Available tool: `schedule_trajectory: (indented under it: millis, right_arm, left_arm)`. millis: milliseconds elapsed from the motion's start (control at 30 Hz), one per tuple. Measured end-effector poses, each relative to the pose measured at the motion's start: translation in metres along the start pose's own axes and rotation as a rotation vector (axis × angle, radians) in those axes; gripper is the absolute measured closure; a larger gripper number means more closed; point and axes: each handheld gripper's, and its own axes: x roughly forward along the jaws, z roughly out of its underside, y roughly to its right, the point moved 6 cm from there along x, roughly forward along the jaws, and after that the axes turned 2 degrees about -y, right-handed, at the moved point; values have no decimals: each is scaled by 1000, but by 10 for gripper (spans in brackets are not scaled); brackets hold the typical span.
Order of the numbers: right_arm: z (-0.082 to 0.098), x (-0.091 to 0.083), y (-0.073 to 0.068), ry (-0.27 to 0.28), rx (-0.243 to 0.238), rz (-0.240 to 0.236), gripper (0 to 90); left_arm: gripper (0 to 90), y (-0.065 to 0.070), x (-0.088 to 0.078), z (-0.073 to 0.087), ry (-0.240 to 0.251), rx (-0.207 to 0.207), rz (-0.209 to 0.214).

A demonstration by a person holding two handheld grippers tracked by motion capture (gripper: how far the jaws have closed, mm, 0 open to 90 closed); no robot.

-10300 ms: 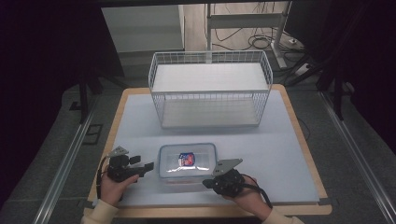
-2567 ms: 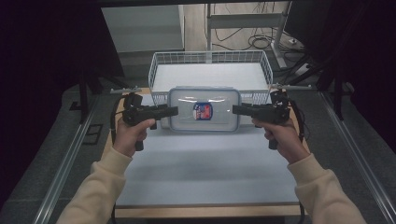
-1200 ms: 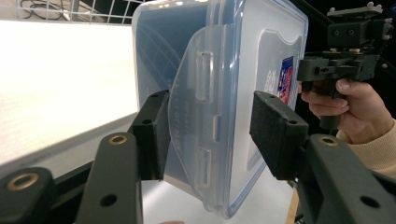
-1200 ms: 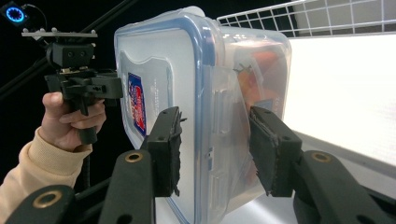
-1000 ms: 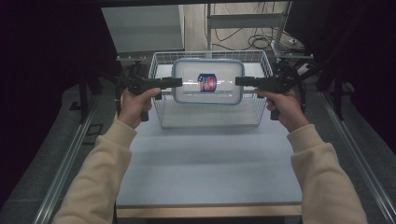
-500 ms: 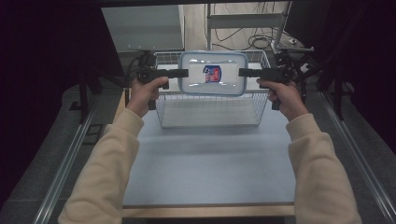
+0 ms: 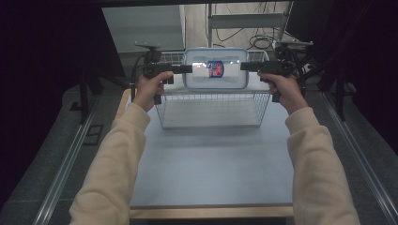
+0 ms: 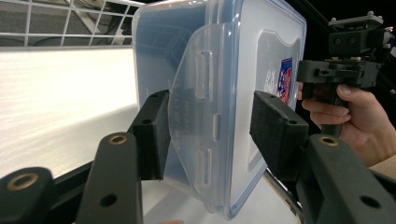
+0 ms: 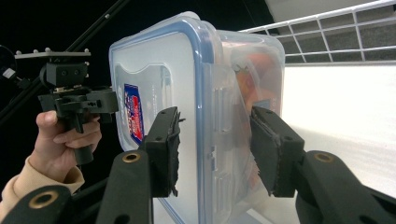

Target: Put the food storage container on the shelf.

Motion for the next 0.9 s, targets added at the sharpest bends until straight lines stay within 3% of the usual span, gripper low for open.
schedule_trajectory:
  millis: [700,900]
  right_arm:
    - [-10,13,14,29,109,36,508]
    - [-11,15,16,29,118,48,501]
  left_arm:
    - [469,-14,11,-14,-8,-137,1]
    - [461,-17,13,-17,-10,-147,-16]
